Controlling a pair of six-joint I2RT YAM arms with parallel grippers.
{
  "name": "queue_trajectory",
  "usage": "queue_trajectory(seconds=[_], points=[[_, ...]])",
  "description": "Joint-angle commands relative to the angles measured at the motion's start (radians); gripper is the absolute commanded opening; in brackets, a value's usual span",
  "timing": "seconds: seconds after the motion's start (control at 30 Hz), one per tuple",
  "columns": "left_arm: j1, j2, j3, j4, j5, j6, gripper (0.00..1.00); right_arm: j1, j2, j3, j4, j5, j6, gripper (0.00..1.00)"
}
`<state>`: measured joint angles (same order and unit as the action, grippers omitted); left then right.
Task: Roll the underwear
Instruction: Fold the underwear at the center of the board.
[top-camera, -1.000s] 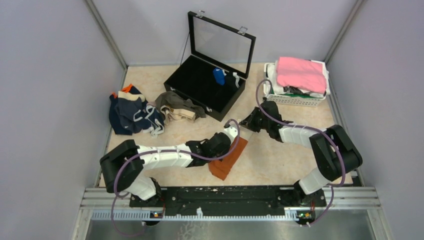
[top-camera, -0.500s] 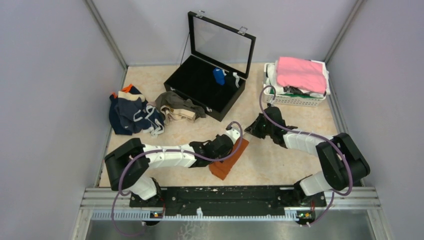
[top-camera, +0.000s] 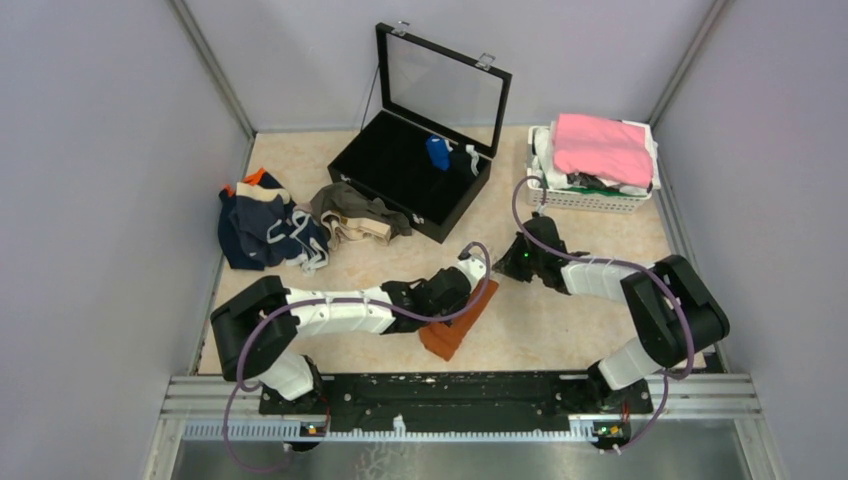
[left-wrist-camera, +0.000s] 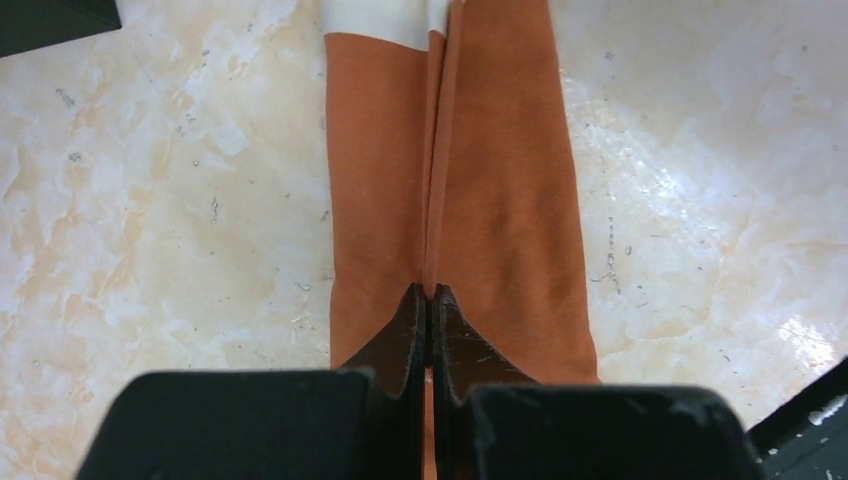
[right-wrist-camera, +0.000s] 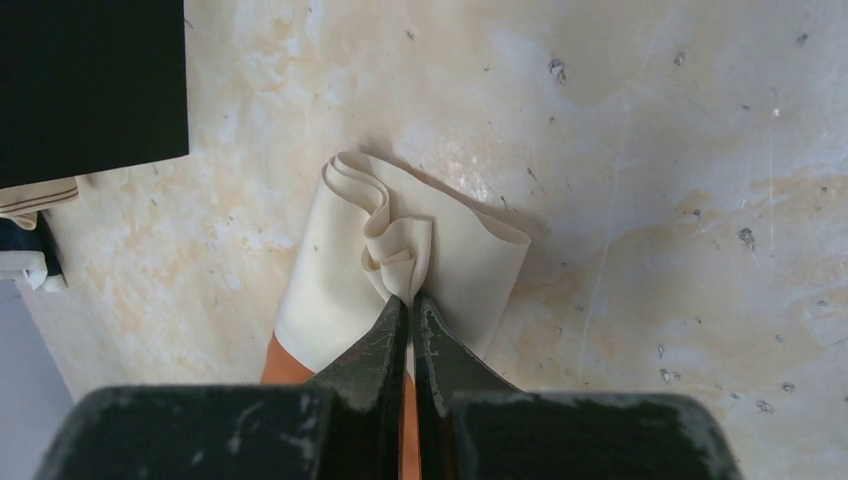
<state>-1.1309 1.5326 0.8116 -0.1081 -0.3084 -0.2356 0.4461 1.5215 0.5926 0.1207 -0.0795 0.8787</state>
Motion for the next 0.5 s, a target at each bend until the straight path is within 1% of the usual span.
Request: queue_trajectory(seconds=[0.0,0.47], points=[[-0.016,-0.022,0.049,-0.054,0.057,0.010,0.00,-0.020,0.029,0.036,0.010,0.072,-0.034,0.00],[-0.073,0.050,0.104,-0.073,0.095,-0.063,0.00,-0.020,0.057,0.029,0.014,0.073,-0.033,0.00]])
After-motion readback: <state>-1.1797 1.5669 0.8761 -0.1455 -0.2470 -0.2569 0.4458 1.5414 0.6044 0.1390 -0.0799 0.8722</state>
